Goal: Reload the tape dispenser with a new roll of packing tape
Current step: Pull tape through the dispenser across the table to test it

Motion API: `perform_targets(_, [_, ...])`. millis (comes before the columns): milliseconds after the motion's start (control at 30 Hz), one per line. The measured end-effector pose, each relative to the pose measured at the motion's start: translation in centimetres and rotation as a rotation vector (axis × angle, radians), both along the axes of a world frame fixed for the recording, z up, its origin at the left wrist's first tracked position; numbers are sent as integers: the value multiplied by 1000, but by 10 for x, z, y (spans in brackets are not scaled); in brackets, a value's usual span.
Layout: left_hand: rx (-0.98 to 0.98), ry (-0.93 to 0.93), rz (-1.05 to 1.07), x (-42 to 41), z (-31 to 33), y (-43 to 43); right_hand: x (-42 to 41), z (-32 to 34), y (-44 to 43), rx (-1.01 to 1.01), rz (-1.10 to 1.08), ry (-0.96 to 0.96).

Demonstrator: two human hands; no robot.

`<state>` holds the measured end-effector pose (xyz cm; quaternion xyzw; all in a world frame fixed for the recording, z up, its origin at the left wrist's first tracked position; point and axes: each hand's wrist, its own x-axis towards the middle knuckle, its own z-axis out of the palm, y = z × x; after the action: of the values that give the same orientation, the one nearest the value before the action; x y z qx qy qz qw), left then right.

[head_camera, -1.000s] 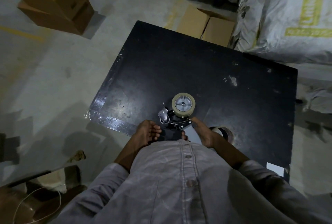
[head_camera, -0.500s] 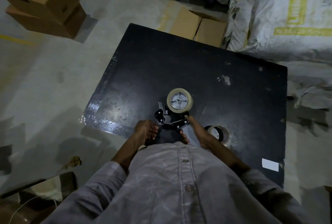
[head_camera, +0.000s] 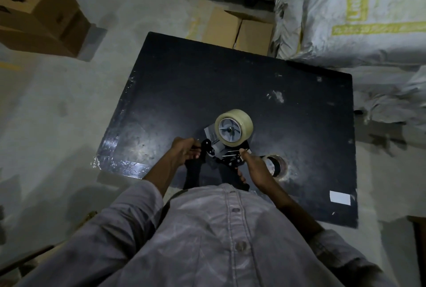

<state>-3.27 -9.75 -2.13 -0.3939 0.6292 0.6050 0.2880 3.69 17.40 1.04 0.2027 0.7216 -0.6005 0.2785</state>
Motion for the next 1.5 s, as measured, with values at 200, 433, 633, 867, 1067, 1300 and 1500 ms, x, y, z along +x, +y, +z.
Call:
perform_targets(200, [-58, 65, -29, -22, 2, 16, 15, -4, -5, 131, 10, 92])
perform_targets(433, [-84, 71, 31, -29, -9, 30, 16, 3, -12, 132, -92, 84])
perform_targets(633, [-77, 105, 110, -29, -13, 39, 20, 11, -21, 116, -153, 96])
perform_targets(867, [-155, 77, 102, -34, -14, 38, 21, 16, -35, 144, -188, 91])
perform_targets(1067, [-148, 74, 92, -34, -14, 32, 22, 16, -39, 276, -134, 127])
perform_targets(1300, [-276, 115, -104, -33, -19, 27, 25, 13, -41, 351, -95, 166])
perform_targets(1500, [-396, 276, -315, -42, -22, 24, 19, 5, -39, 363, -103, 177])
